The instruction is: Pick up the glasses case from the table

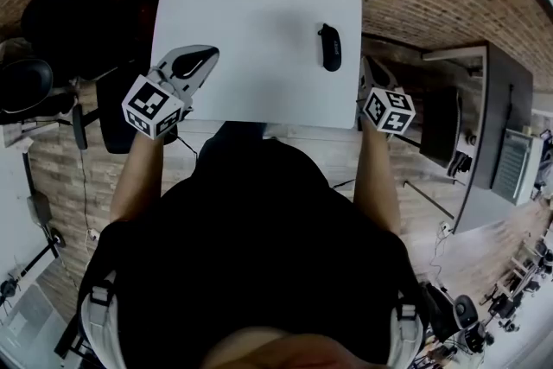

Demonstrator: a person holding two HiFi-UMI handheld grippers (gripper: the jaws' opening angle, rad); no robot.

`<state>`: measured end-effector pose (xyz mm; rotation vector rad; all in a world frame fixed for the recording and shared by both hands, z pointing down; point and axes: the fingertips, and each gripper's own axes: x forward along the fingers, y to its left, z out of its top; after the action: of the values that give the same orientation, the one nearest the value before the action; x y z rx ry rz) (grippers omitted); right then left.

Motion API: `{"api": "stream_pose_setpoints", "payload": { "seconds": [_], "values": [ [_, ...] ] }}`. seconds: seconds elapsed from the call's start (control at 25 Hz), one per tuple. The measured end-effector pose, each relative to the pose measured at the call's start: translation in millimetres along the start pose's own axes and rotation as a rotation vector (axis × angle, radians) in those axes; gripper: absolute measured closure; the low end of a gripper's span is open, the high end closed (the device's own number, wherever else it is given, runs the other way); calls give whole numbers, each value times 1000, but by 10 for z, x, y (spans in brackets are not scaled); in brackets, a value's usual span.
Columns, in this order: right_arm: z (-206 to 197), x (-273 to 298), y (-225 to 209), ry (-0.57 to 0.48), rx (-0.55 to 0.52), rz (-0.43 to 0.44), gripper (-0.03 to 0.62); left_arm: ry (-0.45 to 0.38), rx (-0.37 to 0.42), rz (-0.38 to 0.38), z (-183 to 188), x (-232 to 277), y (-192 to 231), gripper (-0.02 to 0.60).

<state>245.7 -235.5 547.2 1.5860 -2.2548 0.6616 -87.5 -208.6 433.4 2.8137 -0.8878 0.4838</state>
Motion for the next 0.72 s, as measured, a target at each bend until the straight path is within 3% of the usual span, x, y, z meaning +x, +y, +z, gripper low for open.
{"api": "stream_pose_setpoints", "payload": {
  "seconds": [0.72],
  "values": [
    [-263, 618, -76, 104, 23, 10, 580, 30, -32, -26, -106, 294, 313, 571]
  ]
}}
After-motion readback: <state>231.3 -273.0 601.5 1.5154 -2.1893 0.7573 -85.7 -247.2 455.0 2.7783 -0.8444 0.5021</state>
